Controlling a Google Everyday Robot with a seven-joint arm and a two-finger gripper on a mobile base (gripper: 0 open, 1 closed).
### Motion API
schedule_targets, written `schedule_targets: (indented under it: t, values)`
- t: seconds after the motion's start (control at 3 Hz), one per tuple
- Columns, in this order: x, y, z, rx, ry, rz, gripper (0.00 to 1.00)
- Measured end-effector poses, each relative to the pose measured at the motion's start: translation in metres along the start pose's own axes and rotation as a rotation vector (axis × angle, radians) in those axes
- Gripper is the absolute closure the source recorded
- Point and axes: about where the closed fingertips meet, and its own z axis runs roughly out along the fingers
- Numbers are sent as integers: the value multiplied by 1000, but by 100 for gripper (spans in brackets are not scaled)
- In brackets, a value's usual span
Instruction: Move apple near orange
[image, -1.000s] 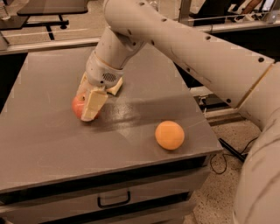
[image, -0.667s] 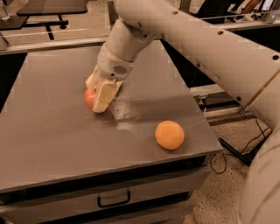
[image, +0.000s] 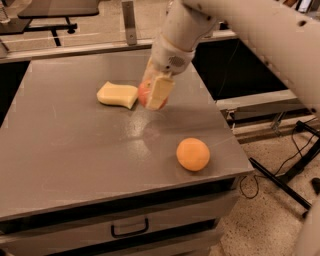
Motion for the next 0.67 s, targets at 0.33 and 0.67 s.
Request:
schedule_targets:
  t: [0.33, 0.67]
  values:
    - [53, -4, -26, 29, 16, 85, 100]
    - [94, 0, -38, 29, -19, 154, 100]
